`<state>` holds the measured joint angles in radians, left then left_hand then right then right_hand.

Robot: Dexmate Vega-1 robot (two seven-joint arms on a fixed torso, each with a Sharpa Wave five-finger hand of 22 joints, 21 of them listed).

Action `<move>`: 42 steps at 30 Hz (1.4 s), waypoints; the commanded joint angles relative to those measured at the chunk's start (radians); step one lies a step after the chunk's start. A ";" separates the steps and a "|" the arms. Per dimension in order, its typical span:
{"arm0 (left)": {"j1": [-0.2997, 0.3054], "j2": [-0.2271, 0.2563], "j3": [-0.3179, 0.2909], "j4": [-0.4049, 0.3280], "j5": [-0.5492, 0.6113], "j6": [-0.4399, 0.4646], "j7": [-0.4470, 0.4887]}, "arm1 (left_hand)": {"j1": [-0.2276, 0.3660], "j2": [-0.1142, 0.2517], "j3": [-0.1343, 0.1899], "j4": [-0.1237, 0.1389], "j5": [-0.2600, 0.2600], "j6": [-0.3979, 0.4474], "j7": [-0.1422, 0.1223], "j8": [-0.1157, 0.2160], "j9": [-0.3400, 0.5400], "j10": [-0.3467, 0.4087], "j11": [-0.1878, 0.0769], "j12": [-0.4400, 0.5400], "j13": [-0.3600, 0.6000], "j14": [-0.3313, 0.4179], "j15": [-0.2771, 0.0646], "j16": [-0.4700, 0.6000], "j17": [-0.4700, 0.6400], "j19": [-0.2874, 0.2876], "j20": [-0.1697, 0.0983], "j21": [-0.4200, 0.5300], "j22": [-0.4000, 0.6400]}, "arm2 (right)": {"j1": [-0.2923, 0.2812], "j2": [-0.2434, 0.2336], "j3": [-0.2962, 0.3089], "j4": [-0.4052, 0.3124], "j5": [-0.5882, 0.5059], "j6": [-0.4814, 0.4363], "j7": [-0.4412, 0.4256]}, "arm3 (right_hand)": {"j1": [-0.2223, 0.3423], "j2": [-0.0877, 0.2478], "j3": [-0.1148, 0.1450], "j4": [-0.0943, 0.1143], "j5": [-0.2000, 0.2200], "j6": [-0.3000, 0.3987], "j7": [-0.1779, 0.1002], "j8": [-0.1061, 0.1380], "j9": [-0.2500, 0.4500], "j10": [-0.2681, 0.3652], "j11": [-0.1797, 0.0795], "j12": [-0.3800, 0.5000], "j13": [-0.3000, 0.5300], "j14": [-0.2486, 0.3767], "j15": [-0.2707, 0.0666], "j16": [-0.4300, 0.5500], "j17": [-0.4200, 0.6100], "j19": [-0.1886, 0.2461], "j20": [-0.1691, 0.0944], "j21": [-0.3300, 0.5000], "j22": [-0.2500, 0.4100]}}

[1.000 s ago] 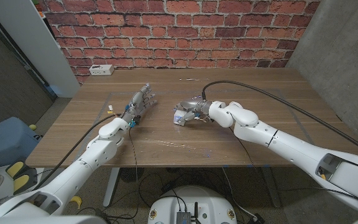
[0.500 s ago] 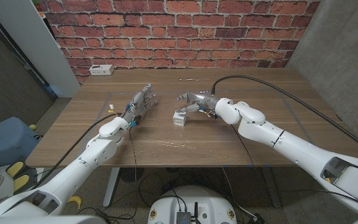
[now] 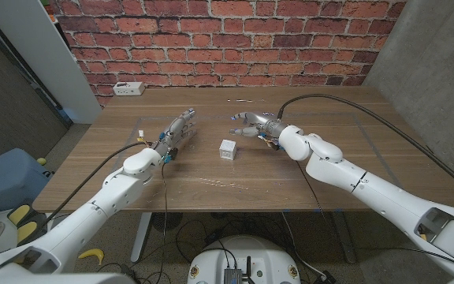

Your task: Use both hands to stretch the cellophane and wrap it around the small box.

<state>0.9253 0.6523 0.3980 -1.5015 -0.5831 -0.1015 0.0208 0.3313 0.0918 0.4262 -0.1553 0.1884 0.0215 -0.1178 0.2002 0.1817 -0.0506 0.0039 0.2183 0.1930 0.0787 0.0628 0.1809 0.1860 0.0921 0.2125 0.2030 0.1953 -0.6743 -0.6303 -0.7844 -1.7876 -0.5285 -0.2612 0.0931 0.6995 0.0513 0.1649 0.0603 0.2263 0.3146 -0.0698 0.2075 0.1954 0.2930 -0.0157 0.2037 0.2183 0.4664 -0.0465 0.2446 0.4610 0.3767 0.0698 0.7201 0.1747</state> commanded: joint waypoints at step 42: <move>0.331 0.468 -0.102 -0.645 0.288 0.387 0.204 | 0.121 -0.055 0.026 -0.026 -0.008 0.124 0.042 0.034 0.006 -0.037 0.029 -0.009 0.008 -0.130 0.031 -0.003 0.000 -0.065 0.001 -0.002 0.002 | -0.387 -0.137 0.034 -0.444 -0.043 -0.522 -0.262 | 0.045 -0.011 0.022 -0.064 -0.003 0.094 0.006 0.015 0.000 0.015 -0.004 -0.001 -0.001 -0.093 -0.027 -0.034 -0.015 -0.046 0.044 -0.057 0.001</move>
<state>1.1964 1.0451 0.3247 -2.0472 -0.3685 0.1882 0.1846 0.4418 0.0410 0.4535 -0.1766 0.1844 0.1289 -0.0717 0.2265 0.1840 -0.0798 0.0325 0.2106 0.1978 -0.0433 0.0882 0.1735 0.1862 0.0382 0.2088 0.1960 0.1954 -0.9829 -0.7422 -0.7398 -2.1372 -0.5513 -0.6830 -0.1487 0.7463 0.0487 0.1836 0.0024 0.2262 0.3986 -0.0645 0.2231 0.1933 0.3139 -0.0231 0.2033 0.2145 0.3849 -0.0445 0.2175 0.4448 0.3458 0.1043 0.6724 0.1745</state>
